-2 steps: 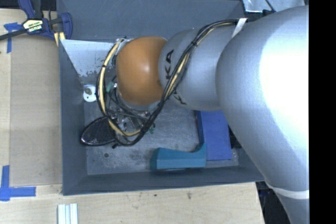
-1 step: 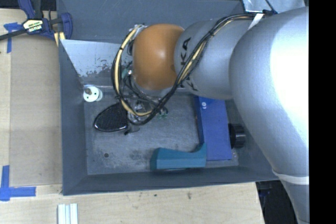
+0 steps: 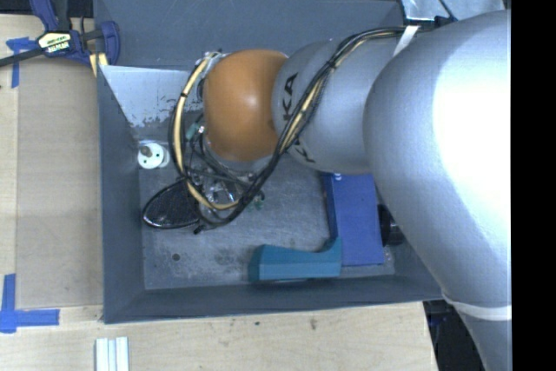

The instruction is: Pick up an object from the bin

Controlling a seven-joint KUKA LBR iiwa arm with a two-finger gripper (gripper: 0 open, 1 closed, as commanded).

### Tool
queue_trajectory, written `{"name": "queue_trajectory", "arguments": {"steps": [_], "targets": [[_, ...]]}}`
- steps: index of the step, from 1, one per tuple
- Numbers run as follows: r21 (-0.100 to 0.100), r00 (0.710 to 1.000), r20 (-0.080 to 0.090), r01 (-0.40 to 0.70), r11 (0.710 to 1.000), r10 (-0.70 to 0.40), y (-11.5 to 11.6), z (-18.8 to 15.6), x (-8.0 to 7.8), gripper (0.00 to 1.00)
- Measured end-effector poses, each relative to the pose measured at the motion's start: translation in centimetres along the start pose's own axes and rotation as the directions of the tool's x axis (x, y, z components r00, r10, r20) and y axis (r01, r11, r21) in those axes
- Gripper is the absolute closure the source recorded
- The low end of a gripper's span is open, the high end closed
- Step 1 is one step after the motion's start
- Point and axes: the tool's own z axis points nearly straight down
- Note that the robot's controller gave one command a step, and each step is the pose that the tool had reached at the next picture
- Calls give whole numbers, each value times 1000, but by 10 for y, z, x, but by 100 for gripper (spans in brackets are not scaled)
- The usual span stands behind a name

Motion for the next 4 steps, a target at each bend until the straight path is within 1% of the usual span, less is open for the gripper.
{"name": "queue_trajectory", "arguments": {"steps": [1,2,3,4], "targets": [[1,1000,-6,12,1000,-12,34,3,-4,100],[-5,1000,-1,-6,1000,6,5,0,5,100],[-2,1000,-2,-14,1000,14,12,-26,-23,100],[-6,1000,4,0,1000,0,19,-33,0,100]]}}
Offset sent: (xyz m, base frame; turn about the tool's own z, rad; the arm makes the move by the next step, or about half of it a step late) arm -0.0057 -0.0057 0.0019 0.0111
